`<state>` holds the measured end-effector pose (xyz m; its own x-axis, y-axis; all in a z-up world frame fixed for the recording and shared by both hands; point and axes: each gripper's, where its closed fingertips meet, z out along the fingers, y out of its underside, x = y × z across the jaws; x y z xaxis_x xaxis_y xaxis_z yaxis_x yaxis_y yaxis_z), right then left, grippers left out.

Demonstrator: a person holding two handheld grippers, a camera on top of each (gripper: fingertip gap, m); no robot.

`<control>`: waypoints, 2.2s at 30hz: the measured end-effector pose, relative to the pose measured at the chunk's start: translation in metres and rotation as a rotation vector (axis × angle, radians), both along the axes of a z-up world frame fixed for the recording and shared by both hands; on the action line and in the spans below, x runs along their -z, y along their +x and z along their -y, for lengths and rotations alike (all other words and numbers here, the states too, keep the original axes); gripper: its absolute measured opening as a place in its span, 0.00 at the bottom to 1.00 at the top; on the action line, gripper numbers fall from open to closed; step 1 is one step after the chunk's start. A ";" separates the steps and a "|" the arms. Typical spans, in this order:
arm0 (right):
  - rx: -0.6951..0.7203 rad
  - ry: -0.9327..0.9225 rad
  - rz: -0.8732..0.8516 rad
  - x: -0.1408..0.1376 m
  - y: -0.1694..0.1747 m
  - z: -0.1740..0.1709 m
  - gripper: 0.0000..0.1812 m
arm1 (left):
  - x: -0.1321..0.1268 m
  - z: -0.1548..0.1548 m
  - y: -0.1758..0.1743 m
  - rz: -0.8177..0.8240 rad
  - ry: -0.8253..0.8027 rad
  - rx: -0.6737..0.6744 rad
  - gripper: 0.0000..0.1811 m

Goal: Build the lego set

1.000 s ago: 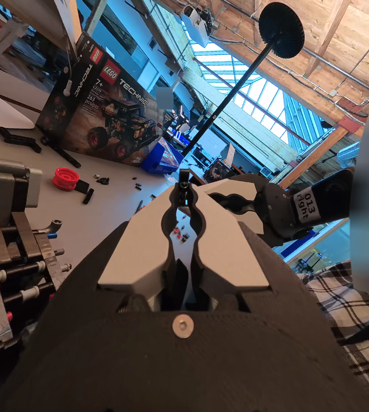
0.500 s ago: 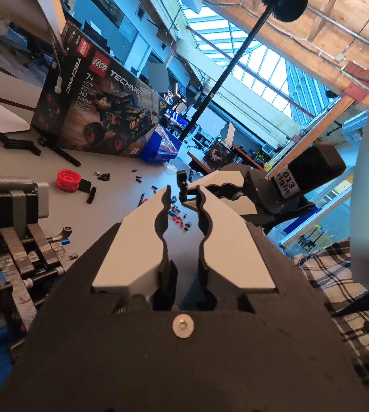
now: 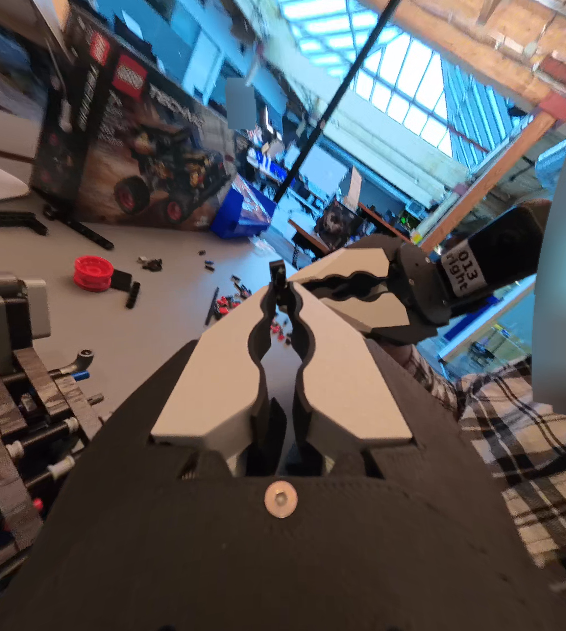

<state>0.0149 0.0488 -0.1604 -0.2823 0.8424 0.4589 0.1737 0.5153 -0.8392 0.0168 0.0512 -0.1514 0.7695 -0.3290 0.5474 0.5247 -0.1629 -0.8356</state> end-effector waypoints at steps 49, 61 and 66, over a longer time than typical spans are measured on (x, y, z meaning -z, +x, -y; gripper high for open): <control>-0.044 -0.010 0.090 0.020 -0.005 0.021 0.01 | 0.009 0.022 -0.014 0.038 -0.003 -0.101 0.02; -0.073 0.000 0.107 0.022 -0.007 0.026 0.06 | 0.011 0.022 -0.016 -0.011 -0.069 -0.119 0.02; -0.082 0.026 0.117 0.023 -0.006 0.029 0.12 | 0.016 0.026 -0.018 -0.079 -0.120 -0.116 0.02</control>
<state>0.0090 0.0198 -0.1833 -0.4021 0.8027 0.4404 0.2259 0.5531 -0.8019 -0.0008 0.0256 -0.1675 0.8407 -0.1715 0.5137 0.4792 -0.2063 -0.8531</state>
